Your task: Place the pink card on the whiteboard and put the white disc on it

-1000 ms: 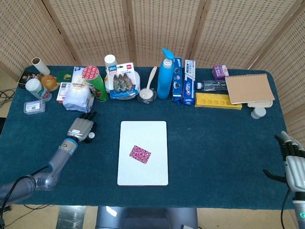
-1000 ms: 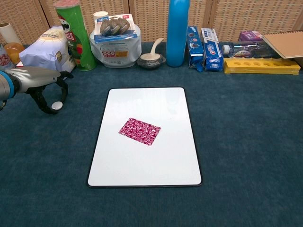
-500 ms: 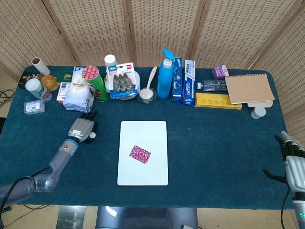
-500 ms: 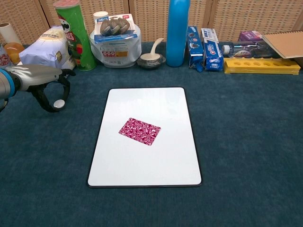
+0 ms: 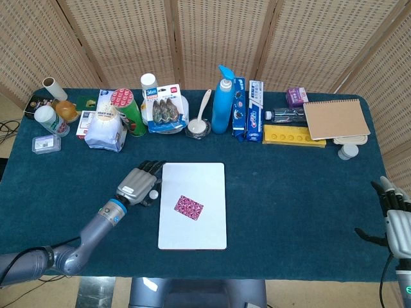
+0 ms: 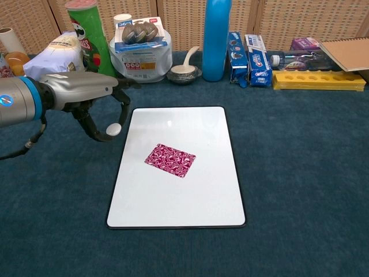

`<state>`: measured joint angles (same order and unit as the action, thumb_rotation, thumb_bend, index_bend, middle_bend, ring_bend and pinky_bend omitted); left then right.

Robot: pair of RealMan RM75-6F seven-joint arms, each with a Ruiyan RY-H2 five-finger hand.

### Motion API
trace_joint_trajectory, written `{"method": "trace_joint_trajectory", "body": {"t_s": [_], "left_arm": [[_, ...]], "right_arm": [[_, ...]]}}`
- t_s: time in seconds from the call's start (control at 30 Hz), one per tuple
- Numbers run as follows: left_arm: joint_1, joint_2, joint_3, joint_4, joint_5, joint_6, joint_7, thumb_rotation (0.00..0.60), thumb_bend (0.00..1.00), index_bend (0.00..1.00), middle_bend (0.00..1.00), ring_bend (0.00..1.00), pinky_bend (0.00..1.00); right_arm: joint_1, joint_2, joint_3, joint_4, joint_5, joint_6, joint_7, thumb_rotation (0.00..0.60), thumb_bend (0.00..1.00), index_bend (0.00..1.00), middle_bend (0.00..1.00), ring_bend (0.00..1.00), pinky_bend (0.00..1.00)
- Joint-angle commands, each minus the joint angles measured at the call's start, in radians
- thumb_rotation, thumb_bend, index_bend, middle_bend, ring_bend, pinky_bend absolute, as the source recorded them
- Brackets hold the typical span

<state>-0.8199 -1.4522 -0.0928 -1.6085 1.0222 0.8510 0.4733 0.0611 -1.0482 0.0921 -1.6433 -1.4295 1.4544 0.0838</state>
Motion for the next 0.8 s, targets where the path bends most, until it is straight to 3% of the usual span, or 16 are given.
{"method": "trace_joint_trajectory", "body": {"t_s": [0.03,0.33,0.8], "left_arm": [[-0.029,-0.021,0.002,-0.055,-0.015,0.021,0.072,0.600,0.26,0.60,0.00,0.00,0.06],[-0.077,-0.099,0.009,-0.083,-0.104,0.048,0.195,0.600,0.26,0.60,0.00,0.00,0.06],[-0.142,-0.219,0.007,-0.017,-0.194,0.082,0.303,0.600,0.26,0.60,0.00,0.00,0.06]], "right_arm": [[-0.003,0.004,0.002,-0.001,0.000,0.006,0.006,0.600,0.00,0.00,0.00,0.00,0.00],[-0.003,0.011,0.004,0.003,0.002,0.003,0.022,0.600,0.00,0.00,0.00,0.00,0.00],[-0.001,0.015,0.003,0.002,0.003,-0.005,0.031,0.600,0.00,0.00,0.00,0.00,0.00]]}}
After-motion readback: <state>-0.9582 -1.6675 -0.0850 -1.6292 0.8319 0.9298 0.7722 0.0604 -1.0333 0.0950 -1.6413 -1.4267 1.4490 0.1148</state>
